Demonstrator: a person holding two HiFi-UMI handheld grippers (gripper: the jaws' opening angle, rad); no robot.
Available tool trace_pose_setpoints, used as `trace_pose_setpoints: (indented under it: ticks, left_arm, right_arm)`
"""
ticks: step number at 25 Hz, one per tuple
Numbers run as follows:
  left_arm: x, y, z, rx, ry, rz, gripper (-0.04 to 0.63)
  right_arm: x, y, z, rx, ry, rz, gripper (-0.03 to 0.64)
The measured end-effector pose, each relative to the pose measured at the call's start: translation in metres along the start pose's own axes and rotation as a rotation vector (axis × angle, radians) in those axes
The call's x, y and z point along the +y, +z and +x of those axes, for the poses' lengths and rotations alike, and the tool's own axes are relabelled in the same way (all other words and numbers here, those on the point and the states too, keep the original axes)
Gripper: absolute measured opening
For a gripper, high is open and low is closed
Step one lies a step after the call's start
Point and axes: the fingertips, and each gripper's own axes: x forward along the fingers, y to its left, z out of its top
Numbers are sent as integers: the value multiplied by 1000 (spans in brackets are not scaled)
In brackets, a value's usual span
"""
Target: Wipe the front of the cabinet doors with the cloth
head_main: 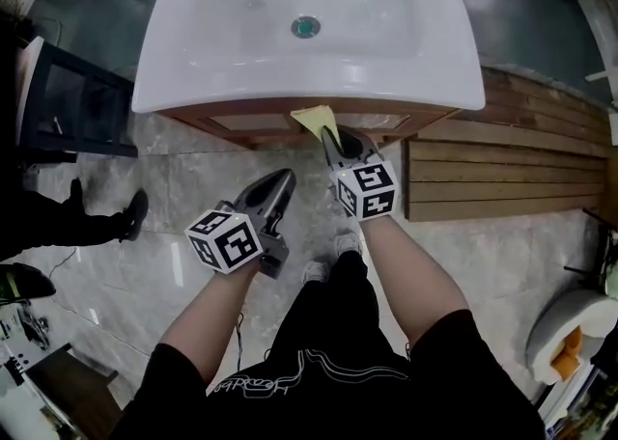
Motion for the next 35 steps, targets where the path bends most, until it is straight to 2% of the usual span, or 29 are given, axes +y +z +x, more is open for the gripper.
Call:
trace_pose_setpoints:
  ticks: [12, 24, 30, 35]
  left_arm:
    - [3, -16, 15, 23, 18, -5, 5]
    - [-8, -43, 25, 69, 14, 0, 5]
    - [-9, -63, 35, 99, 21, -54, 5]
    - [-12, -68, 44, 98, 18, -61, 5]
  right_arm:
    - [-39, 1, -11, -27, -73, 73, 40]
    - [-98, -2, -61, -49, -181, 87, 40]
    - [-134, -4, -87, -30, -236, 49, 40]
    - [-165, -10, -114, -57, -305, 97, 40]
